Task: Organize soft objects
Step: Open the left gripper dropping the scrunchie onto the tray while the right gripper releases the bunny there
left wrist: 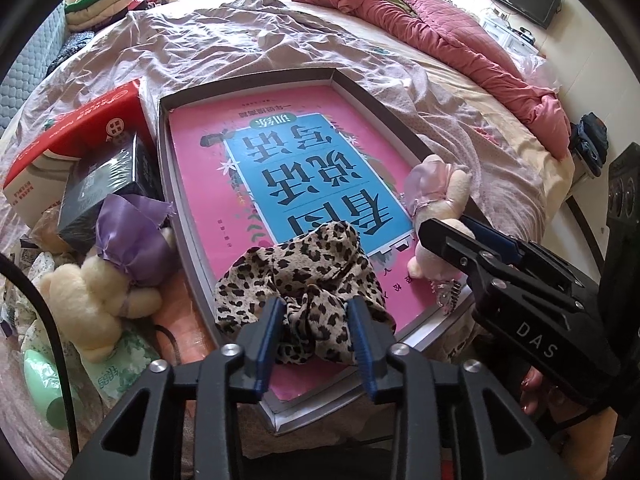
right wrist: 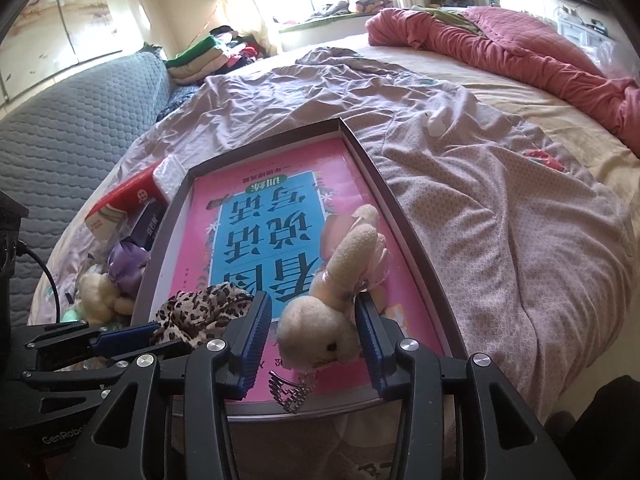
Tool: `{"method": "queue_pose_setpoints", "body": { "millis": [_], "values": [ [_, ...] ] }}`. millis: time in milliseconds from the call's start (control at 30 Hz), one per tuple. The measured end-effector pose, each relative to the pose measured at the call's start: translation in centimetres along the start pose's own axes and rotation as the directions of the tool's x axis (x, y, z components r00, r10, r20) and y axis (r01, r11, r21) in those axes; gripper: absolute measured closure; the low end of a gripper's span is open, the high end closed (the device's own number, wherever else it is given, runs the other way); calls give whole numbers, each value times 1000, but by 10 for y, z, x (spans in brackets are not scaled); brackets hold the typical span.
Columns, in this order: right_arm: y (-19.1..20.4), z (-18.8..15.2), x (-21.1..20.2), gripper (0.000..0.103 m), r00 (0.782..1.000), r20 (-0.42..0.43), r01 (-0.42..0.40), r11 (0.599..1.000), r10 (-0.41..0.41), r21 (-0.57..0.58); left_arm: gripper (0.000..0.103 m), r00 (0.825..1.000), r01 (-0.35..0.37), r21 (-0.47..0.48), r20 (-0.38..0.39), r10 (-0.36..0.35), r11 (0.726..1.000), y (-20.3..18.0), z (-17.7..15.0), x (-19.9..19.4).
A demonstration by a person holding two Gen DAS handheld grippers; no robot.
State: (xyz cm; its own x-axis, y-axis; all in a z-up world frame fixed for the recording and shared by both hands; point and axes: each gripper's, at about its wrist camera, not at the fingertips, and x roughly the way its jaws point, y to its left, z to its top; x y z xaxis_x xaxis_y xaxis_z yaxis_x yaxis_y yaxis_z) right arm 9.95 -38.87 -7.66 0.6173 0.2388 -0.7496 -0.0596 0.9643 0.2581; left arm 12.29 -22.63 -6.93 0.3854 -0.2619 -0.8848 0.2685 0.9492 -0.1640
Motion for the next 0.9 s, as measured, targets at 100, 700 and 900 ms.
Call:
{"method": "queue_pose_setpoints", "body": {
  "millis": [100, 700, 900],
  "values": [
    [0, 0, -3, 57, 1000, 6, -10, 1000, 10, 7, 59, 1000, -5, 8, 9, 5, 1000, 0, 0, -3],
    [22, 11, -22, 33, 997, 56, 51, 998, -49, -47, 45, 989, -107, 5, 100, 106, 994, 9, -2, -43],
    [37, 13, -33, 28, 995, 71, 81, 993, -75, -88, 39, 984, -119, -18, 134, 121, 993, 18, -6, -63]
  ]
}}
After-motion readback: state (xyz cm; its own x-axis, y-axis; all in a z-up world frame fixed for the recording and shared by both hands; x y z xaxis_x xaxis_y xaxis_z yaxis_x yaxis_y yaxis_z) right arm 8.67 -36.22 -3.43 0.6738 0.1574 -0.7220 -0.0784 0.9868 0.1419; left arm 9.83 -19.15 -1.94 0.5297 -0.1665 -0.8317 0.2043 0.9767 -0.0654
